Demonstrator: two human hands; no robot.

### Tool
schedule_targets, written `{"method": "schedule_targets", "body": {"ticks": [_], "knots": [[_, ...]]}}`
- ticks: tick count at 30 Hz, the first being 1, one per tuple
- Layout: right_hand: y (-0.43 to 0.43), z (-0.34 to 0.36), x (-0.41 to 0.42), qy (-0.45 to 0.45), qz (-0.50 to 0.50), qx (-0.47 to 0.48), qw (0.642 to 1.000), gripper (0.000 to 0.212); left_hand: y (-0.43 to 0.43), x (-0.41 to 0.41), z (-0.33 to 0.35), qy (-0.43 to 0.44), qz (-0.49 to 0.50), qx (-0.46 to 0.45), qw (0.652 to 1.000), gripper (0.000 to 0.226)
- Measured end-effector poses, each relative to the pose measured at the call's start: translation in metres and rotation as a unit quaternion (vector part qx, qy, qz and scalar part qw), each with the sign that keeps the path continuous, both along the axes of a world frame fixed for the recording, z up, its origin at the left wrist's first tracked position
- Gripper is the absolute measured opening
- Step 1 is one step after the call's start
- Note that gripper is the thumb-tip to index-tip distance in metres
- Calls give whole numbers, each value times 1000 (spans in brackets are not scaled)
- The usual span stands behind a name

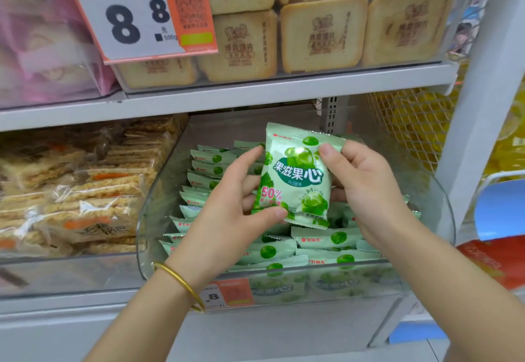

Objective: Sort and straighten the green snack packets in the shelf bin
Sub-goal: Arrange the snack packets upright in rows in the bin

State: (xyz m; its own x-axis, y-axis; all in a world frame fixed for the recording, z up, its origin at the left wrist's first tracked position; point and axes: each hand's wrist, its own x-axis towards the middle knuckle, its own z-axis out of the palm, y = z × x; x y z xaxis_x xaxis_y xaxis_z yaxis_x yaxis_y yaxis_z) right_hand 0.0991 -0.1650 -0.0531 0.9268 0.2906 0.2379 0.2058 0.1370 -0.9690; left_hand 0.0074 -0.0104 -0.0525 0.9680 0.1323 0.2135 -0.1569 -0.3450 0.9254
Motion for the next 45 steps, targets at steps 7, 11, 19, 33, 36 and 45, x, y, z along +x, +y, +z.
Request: {"method": "schedule_targets", "body": {"ticks": [7, 11, 19, 33, 36, 45], "knots": [[-7, -1, -4, 8, 2, 4, 1000, 32, -7, 0, 0, -12, -1, 15, 1000, 78], [-10, 0, -5, 17, -1, 12, 1000, 25, -10, 0, 0, -21, -12, 18, 1000, 79], [-13, 0, -4, 18, -9, 17, 1000, 14, -12, 1, 1, -40, -35, 16, 998, 77], [-10, 1, -4, 8, -24, 25, 999, 19, -13, 1, 0, -61, -3, 80, 995, 72], [-10, 3, -5, 3, -25, 55, 998, 12, -11, 1, -1, -128, 99, 224, 961, 61], [-5, 4, -16, -4, 111, 77, 991, 36, -18, 0, -9, -142, 113, 324, 929, 74]]}}
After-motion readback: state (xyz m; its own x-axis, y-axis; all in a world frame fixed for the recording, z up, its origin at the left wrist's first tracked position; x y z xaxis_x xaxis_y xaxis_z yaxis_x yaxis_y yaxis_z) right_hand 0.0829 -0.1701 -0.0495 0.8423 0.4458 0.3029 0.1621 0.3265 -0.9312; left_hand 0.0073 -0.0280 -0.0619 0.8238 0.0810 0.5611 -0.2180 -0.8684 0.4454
